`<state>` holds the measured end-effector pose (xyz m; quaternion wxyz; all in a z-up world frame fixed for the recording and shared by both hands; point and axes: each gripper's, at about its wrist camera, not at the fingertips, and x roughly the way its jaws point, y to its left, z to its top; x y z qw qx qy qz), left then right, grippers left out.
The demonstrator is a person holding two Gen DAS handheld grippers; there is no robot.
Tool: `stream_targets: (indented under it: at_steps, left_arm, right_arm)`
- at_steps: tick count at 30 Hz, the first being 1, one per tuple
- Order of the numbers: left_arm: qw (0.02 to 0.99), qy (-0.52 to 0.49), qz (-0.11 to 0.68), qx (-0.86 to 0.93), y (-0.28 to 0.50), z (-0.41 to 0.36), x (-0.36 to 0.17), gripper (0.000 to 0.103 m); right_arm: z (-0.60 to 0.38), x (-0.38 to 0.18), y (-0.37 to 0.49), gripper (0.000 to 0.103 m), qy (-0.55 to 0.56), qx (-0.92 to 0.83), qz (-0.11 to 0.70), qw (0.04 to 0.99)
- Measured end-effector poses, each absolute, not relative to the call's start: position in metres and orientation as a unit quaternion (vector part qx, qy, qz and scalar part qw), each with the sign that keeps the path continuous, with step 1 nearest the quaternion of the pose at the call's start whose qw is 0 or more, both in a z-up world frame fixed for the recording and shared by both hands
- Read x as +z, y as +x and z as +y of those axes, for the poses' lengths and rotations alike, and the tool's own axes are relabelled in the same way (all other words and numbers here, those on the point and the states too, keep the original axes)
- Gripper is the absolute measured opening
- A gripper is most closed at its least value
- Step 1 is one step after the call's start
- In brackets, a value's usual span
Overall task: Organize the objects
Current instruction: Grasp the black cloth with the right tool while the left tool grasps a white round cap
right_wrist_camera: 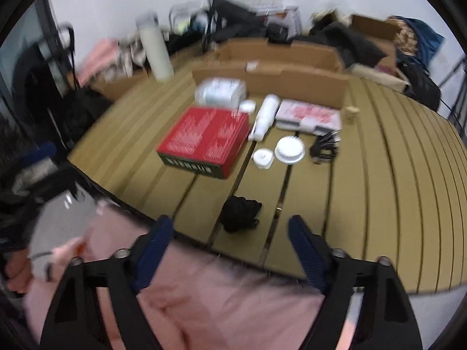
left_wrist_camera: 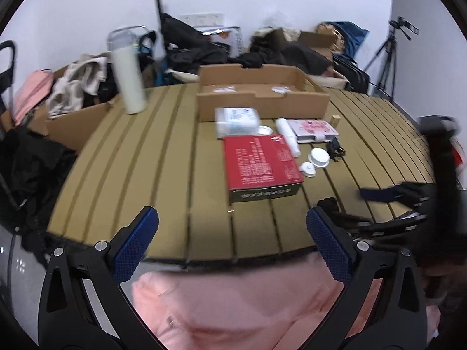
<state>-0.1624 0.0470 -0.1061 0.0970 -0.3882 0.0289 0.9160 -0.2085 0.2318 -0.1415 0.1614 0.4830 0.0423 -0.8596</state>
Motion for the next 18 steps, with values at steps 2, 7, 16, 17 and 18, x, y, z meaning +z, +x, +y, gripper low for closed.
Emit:
stream_targets:
  at_steps: [2,7,16,17,18]
  left_arm:
    - [0.112,-0.392,0.032,0.913,-0.171,0.056,-0.112,0.100]
    - [0.156,-0.401,0.019,0.903,-0.201,0.086,-0.122,0.094]
    - [0.256,-0.451,0.030,0.854,-0.255,0.173,-0.157,0.060]
    - [0.244,-0.457,0.031,0.855,-0.258,0.175,-0.165,0.060]
    - [0.229,-0.464,0.030,0.855,-0.262,0.173,-0.172,0.061]
  right_arm:
    - [0.229,-0.161,-0.221,0.040,0.505,-0.848,0.042,0.154]
    - [0.254,-0.164,-0.219,0.033,0.486,-0.865,0.021,0.128]
    - [0.339,-0.138,-0.214,0.033,0.467,-0.881,-0.046,0.059]
    - [0.344,-0.136,-0.211,0.033,0.465,-0.882,-0.051,0.057]
    - [0.346,-0.135,-0.210,0.033,0.464,-0.882,-0.053,0.057]
